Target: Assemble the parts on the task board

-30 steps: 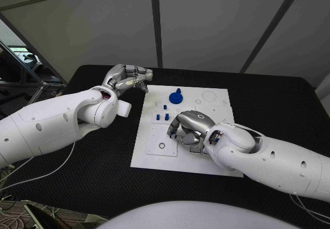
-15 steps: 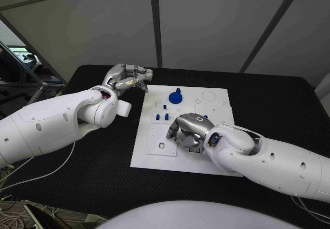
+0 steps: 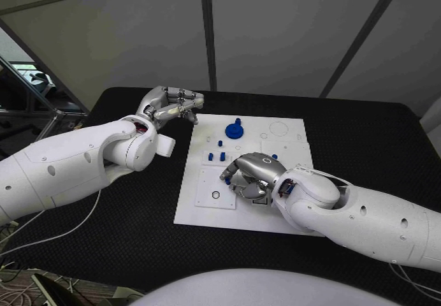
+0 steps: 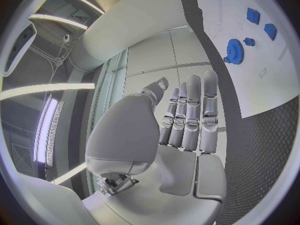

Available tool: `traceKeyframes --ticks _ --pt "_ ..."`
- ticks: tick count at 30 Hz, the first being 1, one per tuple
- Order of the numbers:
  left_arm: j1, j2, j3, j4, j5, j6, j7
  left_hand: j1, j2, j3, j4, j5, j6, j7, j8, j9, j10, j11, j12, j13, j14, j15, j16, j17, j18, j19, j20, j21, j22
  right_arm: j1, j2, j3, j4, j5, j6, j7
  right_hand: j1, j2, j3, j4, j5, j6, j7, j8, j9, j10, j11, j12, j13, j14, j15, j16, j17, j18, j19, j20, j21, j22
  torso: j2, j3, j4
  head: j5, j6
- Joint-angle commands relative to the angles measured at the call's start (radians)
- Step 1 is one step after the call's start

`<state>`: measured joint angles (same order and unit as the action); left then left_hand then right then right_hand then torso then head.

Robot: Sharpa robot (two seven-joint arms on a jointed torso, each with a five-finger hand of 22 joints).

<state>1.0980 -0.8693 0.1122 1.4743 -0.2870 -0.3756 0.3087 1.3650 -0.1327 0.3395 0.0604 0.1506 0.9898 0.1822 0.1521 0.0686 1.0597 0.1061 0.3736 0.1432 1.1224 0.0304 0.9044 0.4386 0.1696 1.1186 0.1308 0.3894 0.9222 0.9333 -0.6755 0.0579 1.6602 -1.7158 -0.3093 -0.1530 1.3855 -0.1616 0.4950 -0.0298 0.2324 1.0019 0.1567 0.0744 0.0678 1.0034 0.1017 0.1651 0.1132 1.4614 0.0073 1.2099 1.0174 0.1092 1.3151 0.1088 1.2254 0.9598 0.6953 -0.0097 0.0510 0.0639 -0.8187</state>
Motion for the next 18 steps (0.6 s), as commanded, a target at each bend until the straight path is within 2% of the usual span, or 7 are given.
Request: traceKeyframes --ticks 1,6,18 --pt "0.002 0.001 0.001 -0.001 0.002 0.015 -0.001 0.011 0.000 0.000 -0.007 0.002 -0.006 0.004 -0.003 0.000 -0.007 0.004 -0.004 -0.001 -0.004 0.004 -0.007 -0.002 0.011 0.001 0.002 -0.005 -0.001 -0.001 -0.005 -0.001 0.009 -0.007 -0.039 -0.001 -0.008 0.000 -0.006 0.001 0.003 -0.006 -0.001 -0.006 0.001 -0.004 0.003 0.003 0.002 -0.007 0.003 -0.004 0.000 0.009 -0.006 -0.001 -0.004 -0.001 0.000 0.0009 0.0005 -0.001 0.000" --pt "0.002 0.001 0.001 -0.001 0.002 0.019 -0.003 0.011 0.000 0.000 -0.007 0.002 -0.006 0.004 -0.003 0.000 -0.007 0.004 -0.004 -0.001 -0.004 0.004 -0.007 -0.002 0.011 0.001 0.003 -0.005 -0.001 -0.001 -0.015 -0.001 0.019 -0.013 -0.056 -0.007 -0.006 0.003 -0.005 0.000 0.007 -0.003 0.000 -0.004 0.002 -0.003 0.002 0.009 0.002 -0.006 0.003 -0.001 0.003 0.009 -0.004 0.000 -0.004 0.002 0.000 0.0001 0.0002 -0.001 0.000" --pt "0.002 0.001 0.001 -0.003 0.002 0.021 -0.004 0.011 0.000 0.000 -0.007 0.002 -0.006 0.004 -0.003 0.000 -0.007 0.004 -0.004 -0.001 -0.004 0.004 -0.007 -0.002 0.011 0.001 0.003 -0.005 -0.001 -0.001 -0.034 -0.001 0.042 -0.026 -0.094 -0.013 -0.003 0.007 -0.004 -0.003 0.016 0.013 0.002 0.002 0.007 0.003 0.001 0.028 0.002 -0.002 0.002 0.005 0.009 0.008 0.003 0.000 -0.001 0.008 -0.001 0.0007 0.0000 -0.005 0.002"
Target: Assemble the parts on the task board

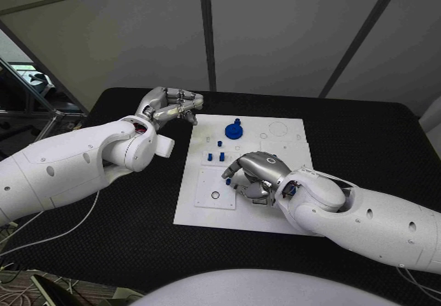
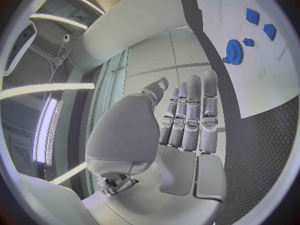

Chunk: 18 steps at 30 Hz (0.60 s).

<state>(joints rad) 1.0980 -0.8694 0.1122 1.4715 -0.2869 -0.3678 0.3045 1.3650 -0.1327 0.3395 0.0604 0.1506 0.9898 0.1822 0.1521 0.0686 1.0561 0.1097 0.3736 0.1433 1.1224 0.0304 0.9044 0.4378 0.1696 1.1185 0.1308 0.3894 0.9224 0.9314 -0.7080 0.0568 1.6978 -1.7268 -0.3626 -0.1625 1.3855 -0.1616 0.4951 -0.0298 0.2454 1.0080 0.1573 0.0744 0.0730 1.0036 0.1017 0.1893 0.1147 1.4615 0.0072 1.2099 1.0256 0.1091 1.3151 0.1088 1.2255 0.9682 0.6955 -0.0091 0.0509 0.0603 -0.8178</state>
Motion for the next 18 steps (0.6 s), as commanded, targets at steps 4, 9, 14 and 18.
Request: traceKeyframes --ticks 4,9,14,18 --pt "0.002 0.001 0.001 0.000 0.002 0.014 0.000 0.011 0.000 0.000 -0.007 0.002 -0.006 0.004 -0.003 0.000 -0.004 0.001 -0.004 -0.001 -0.004 0.004 -0.007 -0.001 0.011 0.001 0.003 -0.005 -0.001 0.001 -0.003 0.000 0.009 -0.017 -0.054 0.000 -0.002 0.004 -0.004 -0.005 0.005 0.006 0.002 0.001 0.001 -0.003 0.002 0.005 -0.001 -0.004 0.003 0.001 -0.005 0.009 0.001 0.000 -0.005 -0.007 -0.001 -0.0009 0.0012 -0.002 0.003" --pt "0.002 -0.001 0.001 0.000 0.002 0.015 0.000 0.011 0.000 0.000 -0.007 0.002 -0.006 0.004 -0.003 0.000 -0.004 0.001 -0.004 -0.001 -0.004 0.004 -0.007 -0.001 0.011 0.001 0.003 -0.005 -0.001 0.001 -0.033 0.001 0.042 -0.017 -0.079 0.006 -0.002 0.006 -0.002 -0.006 0.014 0.006 0.005 0.000 0.002 0.002 0.002 0.016 -0.001 -0.004 0.003 0.001 -0.006 0.009 0.003 0.000 -0.005 -0.005 -0.001 -0.0006 -0.0012 -0.005 0.009" --pt "0.002 -0.004 0.001 0.002 0.002 0.017 0.000 0.011 0.000 0.000 -0.007 0.002 -0.006 0.004 -0.003 0.000 -0.004 0.001 -0.004 -0.001 -0.004 0.004 -0.007 -0.001 0.011 0.001 0.003 -0.005 -0.001 0.011 -0.088 0.035 0.075 -0.012 -0.020 -0.019 -0.022 -0.003 -0.010 0.004 0.011 0.009 0.009 -0.002 0.002 0.022 0.001 0.037 -0.003 -0.002 0.003 0.000 -0.011 0.008 0.008 0.000 -0.004 -0.002 -0.003 -0.0024 -0.0014 -0.015 0.021" --pt "0.002 -0.005 0.001 0.004 0.002 0.020 0.001 0.011 0.001 0.000 -0.007 0.002 -0.007 0.004 -0.004 0.000 -0.004 0.001 -0.004 -0.002 -0.004 0.004 -0.007 -0.001 0.011 0.001 0.003 -0.006 -0.002 0.049 -0.134 0.057 0.066 0.009 0.049 -0.034 -0.057 -0.027 -0.044 0.023 0.001 0.001 0.001 -0.006 0.001 0.008 -0.002 0.038 -0.013 -0.001 0.002 -0.002 -0.014 0.007 0.012 0.001 -0.004 0.001 -0.003 -0.0023 -0.0011 -0.025 0.032"
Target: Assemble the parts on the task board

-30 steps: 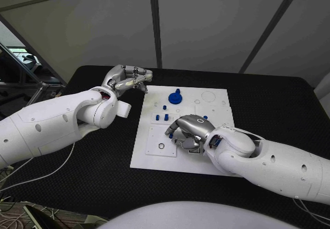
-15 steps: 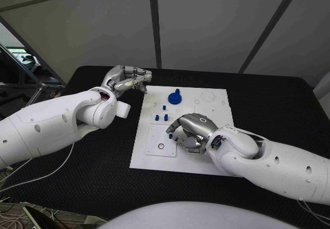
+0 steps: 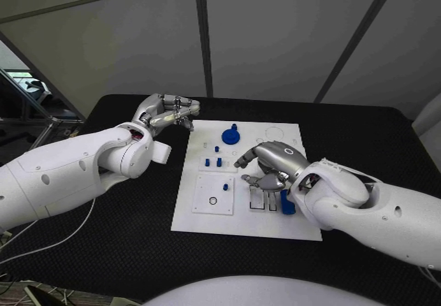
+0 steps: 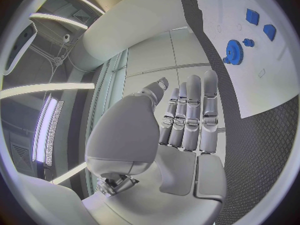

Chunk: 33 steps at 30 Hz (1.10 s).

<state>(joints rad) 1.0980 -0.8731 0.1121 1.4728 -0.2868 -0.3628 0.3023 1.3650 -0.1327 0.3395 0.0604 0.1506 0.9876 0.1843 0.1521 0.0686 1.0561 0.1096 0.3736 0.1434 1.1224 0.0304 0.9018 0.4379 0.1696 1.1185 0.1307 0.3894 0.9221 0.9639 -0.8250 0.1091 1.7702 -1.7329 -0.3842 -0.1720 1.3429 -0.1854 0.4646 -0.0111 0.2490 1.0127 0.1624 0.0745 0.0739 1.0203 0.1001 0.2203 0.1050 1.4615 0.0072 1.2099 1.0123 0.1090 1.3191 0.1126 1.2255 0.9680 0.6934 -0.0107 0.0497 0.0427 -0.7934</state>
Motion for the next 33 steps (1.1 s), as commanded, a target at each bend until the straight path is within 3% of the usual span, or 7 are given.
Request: traceKeyframes --ticks 1,7,10,14,18,24,33 --pt "0.002 -0.002 0.001 0.004 0.002 0.016 0.004 0.011 0.001 0.000 -0.007 0.002 -0.005 0.002 -0.004 0.000 -0.004 0.001 -0.004 -0.002 -0.004 0.004 -0.004 -0.001 0.011 0.001 0.003 -0.006 -0.002 0.026 -0.026 0.007 -0.013 0.019 0.082 -0.025 -0.016 -0.006 -0.020 0.005 -0.001 -0.004 -0.006 -0.006 0.000 -0.012 -0.001 0.007 -0.005 -0.001 0.001 -0.003 -0.003 0.007 0.008 -0.004 -0.006 -0.001 -0.001 -0.0009 -0.0003 -0.009 0.009" --pt "0.002 -0.002 0.001 0.005 0.002 0.018 0.006 0.011 0.001 0.000 -0.007 0.002 -0.005 0.002 -0.004 0.000 -0.004 0.001 -0.004 -0.002 -0.004 0.004 -0.004 -0.001 0.011 0.001 0.003 -0.006 -0.002 0.054 -0.065 0.015 -0.041 0.025 0.111 -0.026 -0.014 -0.011 -0.047 0.009 0.005 -0.006 -0.017 -0.007 0.000 -0.029 -0.005 0.009 -0.015 -0.005 -0.002 -0.015 -0.021 0.009 0.005 -0.006 -0.015 -0.012 0.000 0.0004 0.0006 -0.020 0.020" --pt "0.002 -0.001 0.001 0.004 0.002 0.019 0.007 0.011 0.001 0.000 -0.007 0.002 -0.005 0.002 -0.004 0.000 -0.004 0.001 -0.004 -0.002 -0.004 0.004 -0.004 -0.001 0.011 0.001 0.003 -0.006 -0.002 0.059 -0.070 0.016 -0.051 0.017 0.123 -0.029 -0.007 -0.009 -0.072 0.012 0.004 -0.014 -0.023 -0.009 -0.001 -0.048 -0.003 0.011 -0.025 -0.010 0.000 -0.026 -0.036 0.011 -0.001 -0.006 -0.029 -0.029 0.001 0.0015 -0.0002 -0.021 0.022" --pt "0.002 0.001 0.001 0.004 0.002 0.020 0.007 0.011 0.001 0.000 -0.007 0.002 -0.005 0.002 -0.004 0.000 -0.004 0.001 -0.004 -0.002 -0.004 0.004 -0.004 -0.001 0.011 0.001 0.003 -0.006 -0.002 0.061 -0.070 0.016 -0.060 0.007 0.161 -0.037 -0.001 -0.007 -0.089 0.015 0.002 -0.020 -0.031 -0.010 -0.002 -0.058 -0.001 0.014 -0.030 -0.013 0.000 -0.031 -0.043 0.012 -0.004 -0.005 -0.035 -0.037 0.002 -0.0004 0.0023 -0.026 0.023" --pt "0.002 0.000 0.001 0.003 0.002 0.020 0.006 0.011 0.001 0.000 -0.007 0.002 -0.005 0.002 -0.004 0.000 -0.004 0.001 -0.004 -0.002 -0.004 0.004 -0.004 -0.001 0.011 0.001 0.003 -0.006 -0.002 0.062 -0.067 0.016 -0.062 0.003 0.199 -0.045 0.001 -0.007 -0.096 0.017 0.001 -0.021 -0.033 -0.009 -0.002 -0.060 -0.001 0.016 -0.032 -0.013 0.001 -0.033 -0.046 0.012 -0.004 -0.005 -0.037 -0.038 0.001 0.0005 0.0006 -0.022 0.022" --pt "0.002 0.000 0.001 0.001 0.002 0.019 0.004 0.011 0.001 0.000 -0.007 0.002 -0.005 0.002 -0.004 0.000 -0.004 0.001 -0.004 -0.002 -0.004 0.004 -0.004 -0.001 0.011 0.001 0.003 -0.006 -0.002 0.062 -0.060 0.016 -0.069 -0.006 0.230 -0.058 0.005 0.000 -0.101 0.019 0.002 -0.018 -0.034 -0.007 -0.001 -0.058 -0.002 0.022 -0.033 -0.013 0.000 -0.035 -0.049 0.012 -0.003 -0.005 -0.039 -0.040 0.001 0.0007 0.0005 -0.022 0.020" --pt "0.002 0.000 0.001 0.000 0.002 0.020 0.003 0.011 0.001 -0.001 -0.007 0.001 -0.006 0.002 -0.004 0.000 -0.004 0.002 -0.004 -0.002 -0.005 0.005 -0.004 -0.002 0.011 0.001 0.003 -0.006 -0.002 0.062 -0.053 0.016 -0.083 -0.035 0.231 -0.084 0.030 0.028 -0.088 0.022 -0.005 0.007 -0.021 0.001 0.004 -0.031 -0.008 0.045 -0.037 -0.005 -0.005 -0.031 -0.045 0.010 0.008 -0.009 -0.035 -0.031 0.001 0.0004 0.0014 -0.024 0.019"
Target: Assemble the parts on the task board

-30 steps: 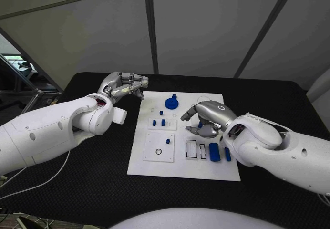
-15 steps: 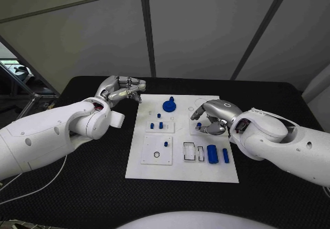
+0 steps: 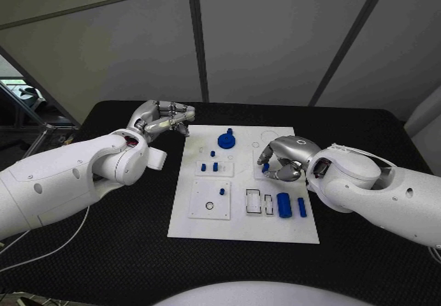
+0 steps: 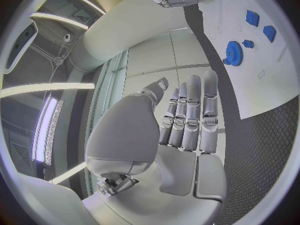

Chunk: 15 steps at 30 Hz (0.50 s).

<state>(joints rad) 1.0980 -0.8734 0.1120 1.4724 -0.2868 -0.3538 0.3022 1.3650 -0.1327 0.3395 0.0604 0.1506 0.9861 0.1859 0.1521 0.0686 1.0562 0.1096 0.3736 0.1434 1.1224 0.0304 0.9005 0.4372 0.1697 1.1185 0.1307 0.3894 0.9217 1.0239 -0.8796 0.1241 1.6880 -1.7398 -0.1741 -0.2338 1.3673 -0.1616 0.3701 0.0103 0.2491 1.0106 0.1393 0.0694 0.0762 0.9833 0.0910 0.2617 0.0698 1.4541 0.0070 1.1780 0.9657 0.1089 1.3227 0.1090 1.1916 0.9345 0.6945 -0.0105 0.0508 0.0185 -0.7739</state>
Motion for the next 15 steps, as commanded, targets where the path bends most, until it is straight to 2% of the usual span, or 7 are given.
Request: traceKeyframes --ticks 1,11,15 --pt "0.002 0.000 0.001 0.001 0.002 0.011 0.003 0.011 0.001 -0.001 -0.007 0.001 -0.004 0.001 -0.004 0.000 -0.005 0.002 -0.004 -0.002 -0.005 0.005 -0.003 -0.001 0.011 0.001 0.003 -0.006 -0.002 0.002 0.002 0.001 -0.002 -0.030 0.019 -0.023 0.007 0.006 0.009 0.002 -0.006 0.012 0.003 0.007 0.002 0.009 0.001 0.005 -0.002 0.003 -0.006 0.001 0.002 0.010 0.005 -0.006 0.000 0.004 0.000 0.0002 0.0002 0.001 -0.001" --pt "0.002 0.002 0.001 -0.001 0.002 0.013 0.002 0.011 0.001 -0.001 -0.007 0.001 -0.004 0.001 -0.004 0.000 -0.005 0.002 -0.004 -0.002 -0.005 0.005 -0.003 -0.001 0.011 0.001 0.003 -0.006 -0.002 0.002 0.009 0.001 -0.012 -0.040 0.014 -0.028 0.020 0.017 0.036 0.002 -0.014 0.038 0.009 0.013 0.006 0.035 0.000 0.012 -0.005 0.012 -0.007 0.008 0.010 0.007 0.017 -0.007 0.009 0.018 0.000 0.0004 0.0001 -0.002 -0.003" --pt "0.002 0.002 0.001 -0.001 0.002 0.014 0.002 0.011 0.001 -0.001 -0.007 0.001 -0.004 0.001 -0.004 0.000 -0.005 0.002 -0.004 -0.002 -0.005 0.005 -0.003 -0.001 0.011 0.001 0.003 -0.006 -0.002 0.001 0.010 0.001 -0.014 -0.046 0.005 -0.031 0.032 0.027 0.066 0.000 -0.041 0.060 0.006 0.019 0.009 0.078 -0.008 0.024 -0.002 0.019 -0.011 0.017 0.024 0.003 0.031 -0.010 0.025 0.042 0.000 0.0006 0.0000 -0.002 -0.004"
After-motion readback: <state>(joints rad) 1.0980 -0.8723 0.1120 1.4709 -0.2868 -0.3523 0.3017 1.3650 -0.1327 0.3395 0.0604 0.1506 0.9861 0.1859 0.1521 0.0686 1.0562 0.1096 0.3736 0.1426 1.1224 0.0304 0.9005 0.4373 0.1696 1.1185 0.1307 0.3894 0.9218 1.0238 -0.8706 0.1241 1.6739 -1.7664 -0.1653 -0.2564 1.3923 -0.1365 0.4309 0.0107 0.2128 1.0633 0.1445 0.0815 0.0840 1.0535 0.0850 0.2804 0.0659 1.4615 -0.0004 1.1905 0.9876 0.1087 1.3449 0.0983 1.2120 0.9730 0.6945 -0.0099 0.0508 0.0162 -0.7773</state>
